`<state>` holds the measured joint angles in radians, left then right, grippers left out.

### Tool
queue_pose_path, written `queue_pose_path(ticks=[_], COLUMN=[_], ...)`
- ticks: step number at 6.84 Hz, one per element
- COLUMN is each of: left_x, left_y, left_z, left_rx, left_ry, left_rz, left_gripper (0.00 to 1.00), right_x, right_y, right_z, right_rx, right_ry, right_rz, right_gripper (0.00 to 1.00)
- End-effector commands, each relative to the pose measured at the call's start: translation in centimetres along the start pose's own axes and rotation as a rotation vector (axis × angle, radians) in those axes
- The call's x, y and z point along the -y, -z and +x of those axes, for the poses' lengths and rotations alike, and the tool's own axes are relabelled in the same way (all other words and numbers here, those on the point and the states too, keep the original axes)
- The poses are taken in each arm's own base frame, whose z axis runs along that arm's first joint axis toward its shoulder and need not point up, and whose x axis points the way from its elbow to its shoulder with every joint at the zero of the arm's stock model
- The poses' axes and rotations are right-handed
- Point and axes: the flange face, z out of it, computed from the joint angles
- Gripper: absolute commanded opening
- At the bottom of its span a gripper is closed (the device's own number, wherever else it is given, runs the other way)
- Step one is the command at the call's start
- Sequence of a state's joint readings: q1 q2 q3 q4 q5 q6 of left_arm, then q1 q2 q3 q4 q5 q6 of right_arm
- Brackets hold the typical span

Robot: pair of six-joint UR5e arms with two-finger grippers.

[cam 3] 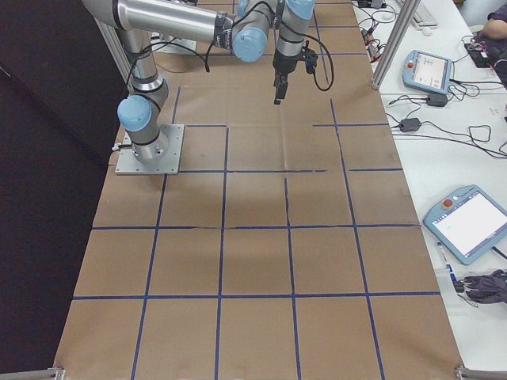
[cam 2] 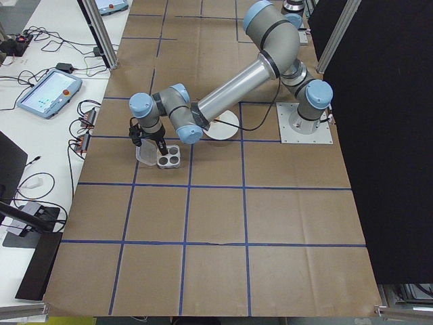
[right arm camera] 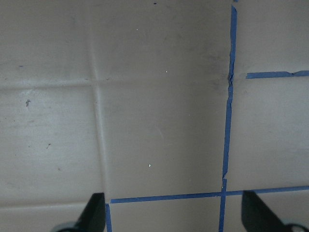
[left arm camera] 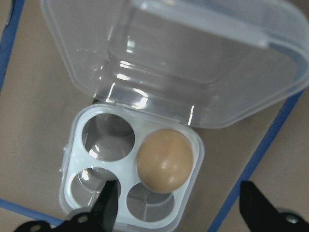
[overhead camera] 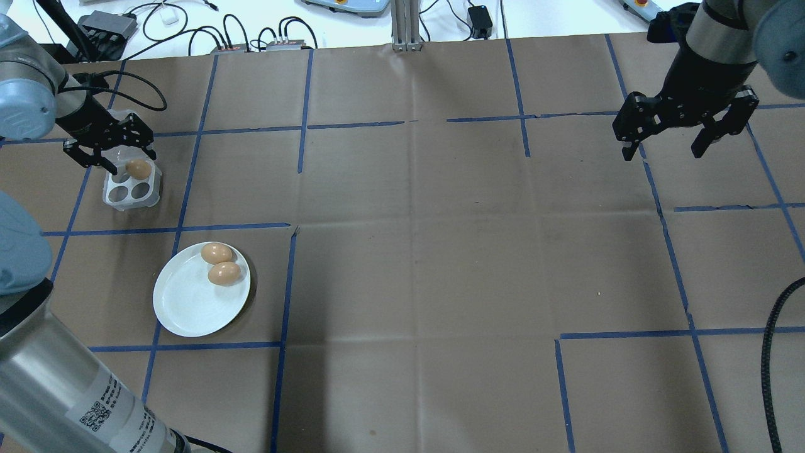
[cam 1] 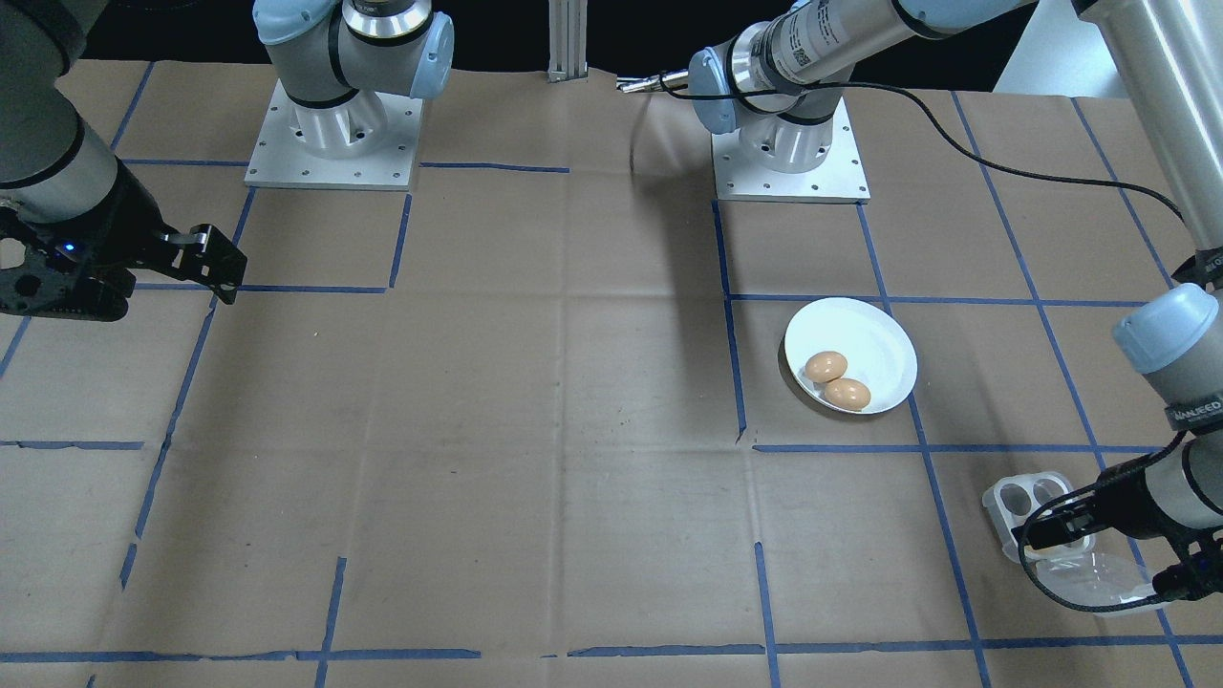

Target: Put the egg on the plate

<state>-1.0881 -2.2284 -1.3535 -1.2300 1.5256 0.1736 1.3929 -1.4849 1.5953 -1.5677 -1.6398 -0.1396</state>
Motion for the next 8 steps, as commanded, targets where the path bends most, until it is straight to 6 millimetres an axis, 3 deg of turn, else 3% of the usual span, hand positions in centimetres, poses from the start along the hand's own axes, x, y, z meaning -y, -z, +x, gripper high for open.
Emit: queue_pose_path(ticks=[1,3,5,7,8], left_x=[0.8,0.7,0.6,0.7,0.7], left_y=[-0.5,-1.1,-1.6,-1.4,-1.4], left_z=[-0.2,-0.2,-0.4,-1.0,-1.4], left_rx=[0.003,-0.002,-0.002,-0.006,-0.006], left_ry=[-0.132,-0.131,-0.132,-0.120,-0.112], left_rz=[0.002,-0.009,-0.025,-0.022,-0.021], left_gripper=[0.89,0.82,0.82,0.60,0.54], right_x=[0.0,0.0,0.0,0.0,0.0], right_y=[0.0,0.0,0.0,0.0,0.0], right_z=[0.0,0.0,0.0,0.0,0.0], right_rx=[0.000,0.000,0.000,0.000,0.000], right_ry=[0.000,0.000,0.000,0.000,0.000], right_rz=[0.000,0.000,0.000,0.000,0.000], right_gripper=[1.00,1.00,1.00,1.00,1.00])
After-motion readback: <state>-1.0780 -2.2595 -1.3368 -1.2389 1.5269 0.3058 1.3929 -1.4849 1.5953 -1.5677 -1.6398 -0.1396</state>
